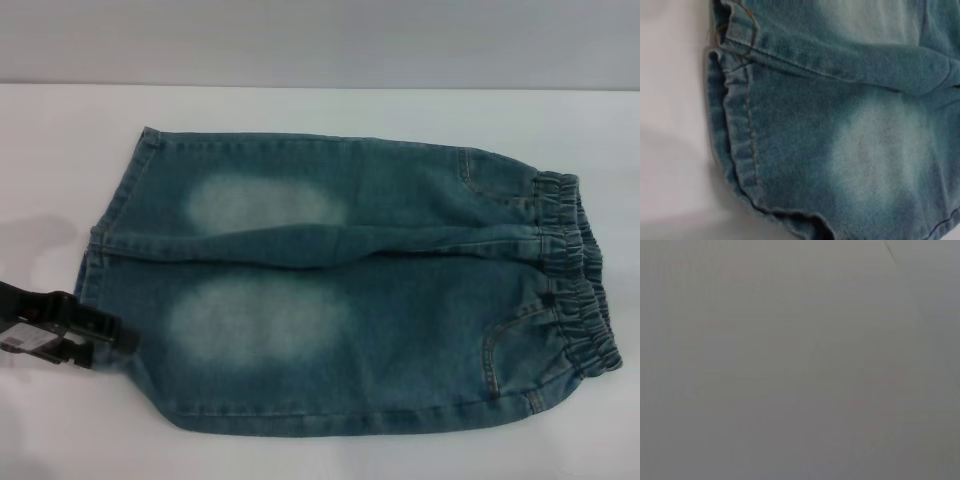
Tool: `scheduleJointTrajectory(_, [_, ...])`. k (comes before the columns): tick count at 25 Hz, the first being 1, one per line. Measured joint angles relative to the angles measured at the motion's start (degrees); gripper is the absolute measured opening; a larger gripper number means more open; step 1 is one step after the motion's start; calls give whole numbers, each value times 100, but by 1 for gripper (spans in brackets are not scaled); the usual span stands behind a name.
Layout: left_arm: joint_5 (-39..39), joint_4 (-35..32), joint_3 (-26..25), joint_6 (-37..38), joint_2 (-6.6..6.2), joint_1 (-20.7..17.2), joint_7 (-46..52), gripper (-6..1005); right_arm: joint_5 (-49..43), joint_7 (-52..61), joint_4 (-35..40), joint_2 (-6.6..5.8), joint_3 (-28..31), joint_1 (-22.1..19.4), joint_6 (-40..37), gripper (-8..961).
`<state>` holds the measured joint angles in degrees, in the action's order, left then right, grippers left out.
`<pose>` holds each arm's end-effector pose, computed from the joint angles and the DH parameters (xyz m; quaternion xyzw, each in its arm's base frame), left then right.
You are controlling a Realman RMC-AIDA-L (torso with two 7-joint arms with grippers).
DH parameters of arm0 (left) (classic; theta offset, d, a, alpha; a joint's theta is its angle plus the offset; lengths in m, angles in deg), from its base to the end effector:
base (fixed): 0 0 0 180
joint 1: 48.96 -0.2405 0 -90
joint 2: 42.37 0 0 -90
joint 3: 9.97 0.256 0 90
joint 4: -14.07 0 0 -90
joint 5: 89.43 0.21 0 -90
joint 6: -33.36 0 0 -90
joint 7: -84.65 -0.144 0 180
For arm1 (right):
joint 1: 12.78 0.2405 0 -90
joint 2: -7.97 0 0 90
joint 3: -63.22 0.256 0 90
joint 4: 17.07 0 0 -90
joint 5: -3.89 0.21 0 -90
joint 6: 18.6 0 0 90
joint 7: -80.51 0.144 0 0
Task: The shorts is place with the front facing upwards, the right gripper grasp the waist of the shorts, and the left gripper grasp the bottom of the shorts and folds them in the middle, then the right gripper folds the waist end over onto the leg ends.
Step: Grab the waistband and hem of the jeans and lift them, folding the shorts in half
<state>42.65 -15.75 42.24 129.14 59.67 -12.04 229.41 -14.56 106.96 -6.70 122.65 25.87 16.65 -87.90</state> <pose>-0.3118 0.3295 0.0679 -0.7377 -0.6745 0.0251 0.0140 0.3599 0.3622 0.1373 -0.4718 0.2451 0.4240 0.7332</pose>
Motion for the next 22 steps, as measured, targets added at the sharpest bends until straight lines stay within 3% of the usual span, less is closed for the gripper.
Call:
scheduleJointTrajectory(12, [39,-9,-1,-24,-35,0,-23,722,0,0,0,1,-9,1,5,566])
scheduleJointTrajectory(22, [47,12,31,9,-54,-44,-36,652,0,0,0,7,-18,1,5,566])
